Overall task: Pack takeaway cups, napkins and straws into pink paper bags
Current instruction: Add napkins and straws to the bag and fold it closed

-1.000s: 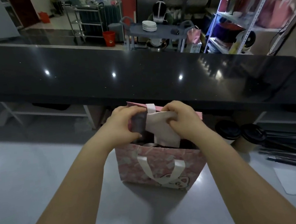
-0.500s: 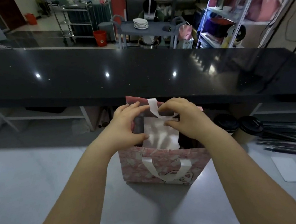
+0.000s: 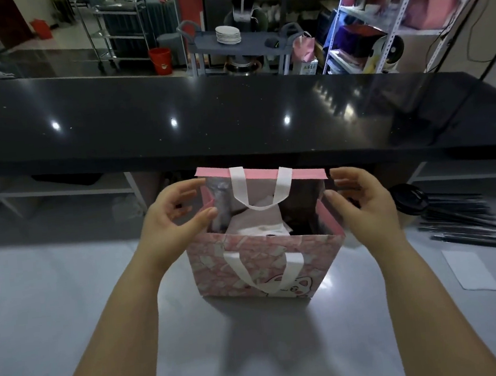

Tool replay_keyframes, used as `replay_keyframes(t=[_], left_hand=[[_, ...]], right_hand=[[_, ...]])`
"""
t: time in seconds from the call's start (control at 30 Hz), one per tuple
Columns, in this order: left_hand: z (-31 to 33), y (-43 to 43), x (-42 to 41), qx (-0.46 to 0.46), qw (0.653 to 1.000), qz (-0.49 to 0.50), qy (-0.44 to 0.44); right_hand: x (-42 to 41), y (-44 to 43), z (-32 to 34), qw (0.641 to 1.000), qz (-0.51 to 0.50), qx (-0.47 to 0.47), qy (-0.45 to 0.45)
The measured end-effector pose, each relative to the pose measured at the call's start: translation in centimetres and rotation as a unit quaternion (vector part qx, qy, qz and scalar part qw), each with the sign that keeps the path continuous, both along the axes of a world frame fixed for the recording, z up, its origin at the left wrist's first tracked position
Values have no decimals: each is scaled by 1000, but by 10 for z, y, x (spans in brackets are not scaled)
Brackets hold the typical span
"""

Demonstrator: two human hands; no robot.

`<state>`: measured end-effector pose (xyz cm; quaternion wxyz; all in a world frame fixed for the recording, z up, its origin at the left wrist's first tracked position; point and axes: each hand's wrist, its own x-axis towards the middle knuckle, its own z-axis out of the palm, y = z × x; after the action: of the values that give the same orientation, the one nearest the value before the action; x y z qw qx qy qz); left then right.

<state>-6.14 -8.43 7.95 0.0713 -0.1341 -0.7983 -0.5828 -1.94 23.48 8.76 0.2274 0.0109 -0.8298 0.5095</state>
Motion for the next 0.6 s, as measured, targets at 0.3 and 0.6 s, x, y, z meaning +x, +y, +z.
replay_keyframes(t=[0.3,0.6], left_hand=[[-54,7,31,189,975,0,-119],[-48,13,41,221,968,23,-118]], right_hand=[[37,-7,-57,943,189,-239,-135],[38,-39,-68,962,-11,-266,-57]])
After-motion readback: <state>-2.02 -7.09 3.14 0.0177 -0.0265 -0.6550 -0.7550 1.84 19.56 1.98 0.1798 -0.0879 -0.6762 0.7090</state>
